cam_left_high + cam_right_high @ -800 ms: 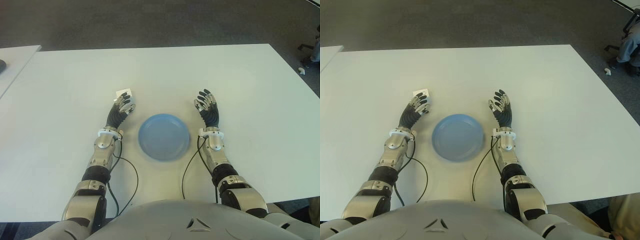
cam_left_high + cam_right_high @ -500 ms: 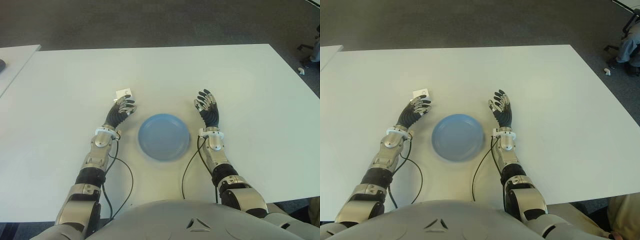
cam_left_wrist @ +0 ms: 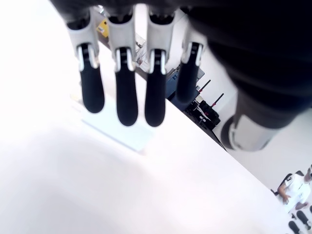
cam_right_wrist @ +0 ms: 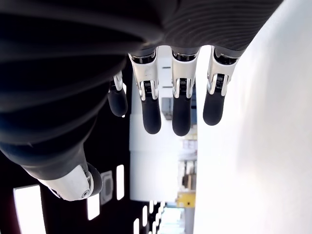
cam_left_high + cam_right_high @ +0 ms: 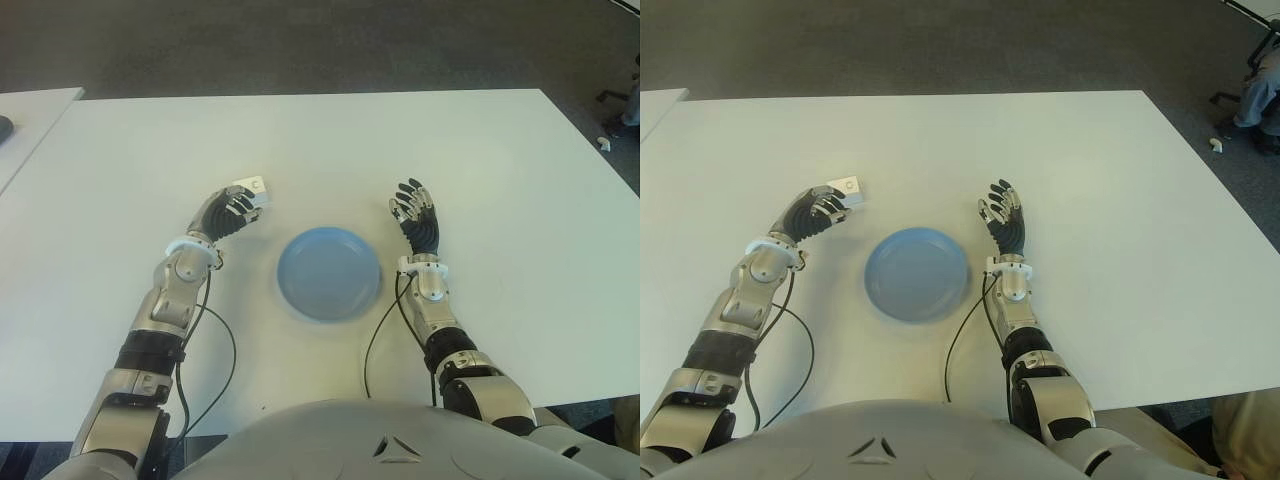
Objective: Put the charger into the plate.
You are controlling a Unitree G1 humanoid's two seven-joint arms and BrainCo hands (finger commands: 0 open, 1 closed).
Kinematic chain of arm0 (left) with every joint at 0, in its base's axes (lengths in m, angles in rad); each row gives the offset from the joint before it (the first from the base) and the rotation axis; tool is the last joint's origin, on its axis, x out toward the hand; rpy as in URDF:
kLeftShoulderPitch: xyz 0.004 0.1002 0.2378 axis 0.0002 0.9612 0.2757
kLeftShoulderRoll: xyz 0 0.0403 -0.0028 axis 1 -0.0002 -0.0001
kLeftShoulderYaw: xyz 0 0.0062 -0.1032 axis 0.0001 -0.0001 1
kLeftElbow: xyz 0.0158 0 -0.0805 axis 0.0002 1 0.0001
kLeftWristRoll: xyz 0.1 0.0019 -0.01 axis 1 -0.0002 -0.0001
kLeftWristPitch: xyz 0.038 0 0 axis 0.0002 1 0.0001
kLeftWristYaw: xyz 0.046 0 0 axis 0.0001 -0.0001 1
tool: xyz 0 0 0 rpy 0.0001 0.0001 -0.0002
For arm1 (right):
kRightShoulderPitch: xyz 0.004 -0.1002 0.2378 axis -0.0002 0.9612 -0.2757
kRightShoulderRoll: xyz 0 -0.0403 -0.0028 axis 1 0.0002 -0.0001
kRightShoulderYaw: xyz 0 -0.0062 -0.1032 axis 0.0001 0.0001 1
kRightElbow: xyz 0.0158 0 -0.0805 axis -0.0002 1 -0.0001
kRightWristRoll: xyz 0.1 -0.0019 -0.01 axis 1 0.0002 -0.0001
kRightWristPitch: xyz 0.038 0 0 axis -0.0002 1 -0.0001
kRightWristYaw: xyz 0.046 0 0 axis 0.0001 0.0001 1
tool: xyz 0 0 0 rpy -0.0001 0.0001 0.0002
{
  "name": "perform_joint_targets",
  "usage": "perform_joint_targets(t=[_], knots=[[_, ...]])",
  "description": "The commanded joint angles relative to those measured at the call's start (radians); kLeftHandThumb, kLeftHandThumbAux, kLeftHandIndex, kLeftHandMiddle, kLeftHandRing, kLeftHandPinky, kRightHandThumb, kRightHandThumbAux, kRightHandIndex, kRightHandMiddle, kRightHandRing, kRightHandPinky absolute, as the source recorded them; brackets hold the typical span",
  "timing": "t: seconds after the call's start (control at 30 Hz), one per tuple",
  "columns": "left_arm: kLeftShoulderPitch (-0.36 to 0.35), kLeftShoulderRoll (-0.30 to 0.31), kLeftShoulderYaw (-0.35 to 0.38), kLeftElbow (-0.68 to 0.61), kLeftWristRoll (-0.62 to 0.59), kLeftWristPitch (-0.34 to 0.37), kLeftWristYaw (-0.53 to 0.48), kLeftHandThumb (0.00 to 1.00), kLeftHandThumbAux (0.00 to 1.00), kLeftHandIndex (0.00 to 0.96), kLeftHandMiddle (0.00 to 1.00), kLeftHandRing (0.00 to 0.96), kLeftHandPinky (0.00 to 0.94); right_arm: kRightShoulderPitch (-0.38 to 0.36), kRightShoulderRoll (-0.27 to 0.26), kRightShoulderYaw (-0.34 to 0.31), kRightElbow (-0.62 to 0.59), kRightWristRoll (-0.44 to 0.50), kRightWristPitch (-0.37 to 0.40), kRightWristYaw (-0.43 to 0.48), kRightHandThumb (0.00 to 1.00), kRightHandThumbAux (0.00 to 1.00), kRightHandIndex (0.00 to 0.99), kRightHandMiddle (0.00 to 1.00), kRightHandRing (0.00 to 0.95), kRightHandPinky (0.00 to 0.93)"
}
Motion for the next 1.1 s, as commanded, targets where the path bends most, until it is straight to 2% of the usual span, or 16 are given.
perform_joint_targets(t=[0.03, 0.17, 0.37, 0.47, 0.6, 0.67, 0.73, 0.83, 0.87, 0.9, 0.97, 1.0, 1.03, 1.1], knots=[[-0.015, 0.010, -0.033, -0.040, 0.113, 0.051, 0.074, 0.000, 0.570, 0.354, 0.425, 0.418, 0.397, 0.175, 0.006, 0.005, 0.126, -0.021, 0.068, 0.000, 0.076, 0.677, 0.133, 0.237, 0.228, 0.236], [-0.022, 0.000, -0.034, -0.053, 0.157, 0.065, 0.133, 0.032, 0.573, 0.361, 0.436, 0.424, 0.395, 0.176, 0.002, 0.003, 0.127, -0.018, 0.072, 0.004, 0.072, 0.673, 0.133, 0.239, 0.228, 0.236], [-0.034, -0.023, -0.041, -0.059, 0.218, 0.076, 0.250, 0.158, 0.596, 0.368, 0.484, 0.480, 0.449, 0.175, 0.001, -0.001, 0.126, -0.012, 0.074, 0.011, 0.077, 0.675, 0.133, 0.241, 0.229, 0.237], [-0.054, -0.043, -0.048, -0.043, 0.250, 0.082, 0.325, 0.270, 0.606, 0.381, 0.510, 0.510, 0.515, 0.175, 0.000, 0.000, 0.126, -0.014, 0.075, 0.011, 0.076, 0.668, 0.128, 0.240, 0.228, 0.234], [-0.083, -0.062, -0.059, -0.005, 0.284, 0.093, 0.409, 0.370, 0.609, 0.399, 0.540, 0.543, 0.583, 0.173, -0.002, 0.002, 0.127, -0.018, 0.077, 0.010, 0.069, 0.661, 0.125, 0.240, 0.227, 0.233], [-0.132, -0.083, -0.064, 0.059, 0.310, 0.114, 0.489, 0.403, 0.607, 0.406, 0.556, 0.561, 0.609, 0.172, -0.001, 0.001, 0.128, -0.014, 0.076, 0.015, 0.068, 0.660, 0.125, 0.241, 0.228, 0.236], [-0.199, -0.102, -0.071, 0.158, 0.332, 0.130, 0.576, 0.442, 0.595, 0.420, 0.618, 0.631, 0.683, 0.172, 0.000, 0.000, 0.128, -0.012, 0.075, 0.018, 0.075, 0.664, 0.127, 0.243, 0.229, 0.236], [-0.271, -0.112, -0.082, 0.280, 0.343, 0.126, 0.662, 0.463, 0.578, 0.426, 0.656, 0.678, 0.732, 0.170, 0.000, 0.000, 0.130, -0.012, 0.073, 0.019, 0.075, 0.664, 0.128, 0.246, 0.231, 0.236], [-0.307, -0.108, -0.095, 0.352, 0.350, 0.115, 0.697, 0.466, 0.570, 0.423, 0.633, 0.653, 0.706, 0.170, 0.000, 0.000, 0.133, -0.013, 0.071, 0.019, 0.074, 0.663, 0.129, 0.247, 0.231, 0.236], [-0.335, -0.105, -0.106, 0.406, 0.355, 0.106, 0.725, 0.462, 0.543, 0.389, 0.516, 0.516, 0.555, 0.170, 0.000, 0.001, 0.135, -0.014, 0.070, 0.019, 0.071, 0.661, 0.130, 0.249, 0.233, 0.235], [-0.380, -0.088, -0.142, 0.499, 0.378, 0.098, 0.744, 0.446, 0.497, 0.313, 0.341, 0.328, 0.352, 0.169, 0.000, 0.001, 0.139, -0.014, 0.066, 0.022, 0.067, 0.659, 0.131, 0.252, 0.236, 0.235], [-0.399, -0.076, -0.165, 0.540, 0.390, 0.092, 0.728, 0.441, 0.487, 0.294, 0.306, 0.293, 0.314, 0.170, 0.002, 0.002, 0.139, -0.014, 0.062, 0.025, 0.067, 0.658, 0.131, 0.253, 0.236, 0.235], [-0.413, -0.068, -0.181, 0.571, 0.397, 0.087, 0.718, 0.428, 0.458, 0.236, 0.210, 0.199, 0.224, 0.171, 0.003, 0.002, 0.139, -0.013, 0.059, 0.028, 0.069, 0.660, 0.129, 0.254, 0.238, 0.237], [-0.430, -0.056, -0.212, 0.610, 0.401, 0.062, 0.694, 0.409, 0.423, 0.161, 0.114, 0.105, 0.128, 0.171, 0.007, 0.003, 0.136, -0.012, 0.055, 0.031, 0.073, 0.664, 0.127, 0.256, 0.241, 0.240]])
